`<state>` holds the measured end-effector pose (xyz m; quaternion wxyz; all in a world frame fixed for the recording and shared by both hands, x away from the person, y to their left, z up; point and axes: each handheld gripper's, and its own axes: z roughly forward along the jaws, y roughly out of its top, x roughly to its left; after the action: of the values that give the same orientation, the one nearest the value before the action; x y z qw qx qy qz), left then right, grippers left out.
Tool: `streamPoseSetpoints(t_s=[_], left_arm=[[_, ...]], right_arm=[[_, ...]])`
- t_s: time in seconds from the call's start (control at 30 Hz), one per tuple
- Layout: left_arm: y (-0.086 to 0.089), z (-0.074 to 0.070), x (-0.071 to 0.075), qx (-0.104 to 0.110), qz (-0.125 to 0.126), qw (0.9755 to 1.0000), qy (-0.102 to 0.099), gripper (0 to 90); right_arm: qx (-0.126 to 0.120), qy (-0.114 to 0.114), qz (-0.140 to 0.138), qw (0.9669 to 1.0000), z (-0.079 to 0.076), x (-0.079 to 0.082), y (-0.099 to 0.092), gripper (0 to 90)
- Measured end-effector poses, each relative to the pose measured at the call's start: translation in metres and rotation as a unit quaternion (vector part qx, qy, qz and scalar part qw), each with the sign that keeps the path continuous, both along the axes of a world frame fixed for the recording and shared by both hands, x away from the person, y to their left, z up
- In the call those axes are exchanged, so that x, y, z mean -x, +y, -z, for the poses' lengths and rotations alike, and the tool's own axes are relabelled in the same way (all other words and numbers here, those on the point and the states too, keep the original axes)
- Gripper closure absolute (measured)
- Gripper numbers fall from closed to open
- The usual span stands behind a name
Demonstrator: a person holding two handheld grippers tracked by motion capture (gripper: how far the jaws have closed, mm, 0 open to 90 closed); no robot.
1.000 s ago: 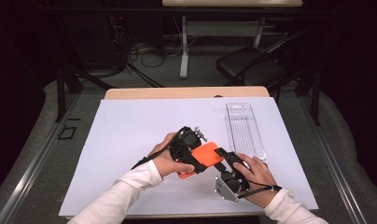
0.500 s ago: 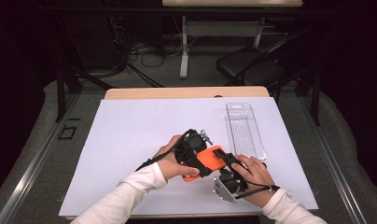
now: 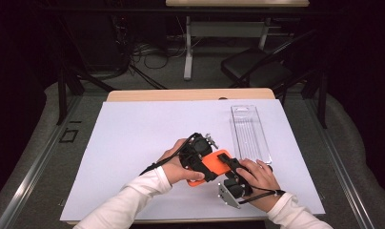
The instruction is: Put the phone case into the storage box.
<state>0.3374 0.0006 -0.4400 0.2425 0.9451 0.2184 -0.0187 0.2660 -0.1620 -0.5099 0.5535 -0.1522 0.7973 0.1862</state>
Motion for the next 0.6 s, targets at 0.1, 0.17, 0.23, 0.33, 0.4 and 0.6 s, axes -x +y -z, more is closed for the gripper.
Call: streamPoseSetpoints(t_s=[0.1,0.17,0.23,0.33,0.4,0.6], left_arm=[[0.001,-0.0004,-0.0003,-0.002,-0.001,1.0,0.001,16.0],[0.0013,-0.0002,-0.0004,-0.002,-0.001,1.0,0.0,16.0],[0.0015,0.0003,-0.0006,-0.001,-0.003,1.0,0.0,16.0],[0.0023,0.0006,-0.0014,-0.001,-0.005,1.0,0.0,16.0],[0.0031,0.0005,-0.0021,-0.002,-0.006,1.0,0.001,16.0],[0.0054,0.0002,-0.0033,0.002,-0.011,0.9999,0.007,16.0]], right_arm=[[0.003,-0.007,-0.001,1.0,0.0019,0.0001,-0.0003,66.4],[0.003,-0.008,-0.001,1.0,0.0035,-0.0004,-0.0002,67.8],[0.005,-0.011,-0.002,0.9999,0.0042,-0.0006,0.0,68.5],[0.007,-0.013,-0.006,0.9999,0.0051,-0.0019,0.0007,70.1],[0.008,-0.014,-0.006,0.9999,0.0058,-0.0025,0.0012,71.1],[0.015,-0.023,-0.011,0.9996,0.0072,-0.0028,0.0032,75.5]])
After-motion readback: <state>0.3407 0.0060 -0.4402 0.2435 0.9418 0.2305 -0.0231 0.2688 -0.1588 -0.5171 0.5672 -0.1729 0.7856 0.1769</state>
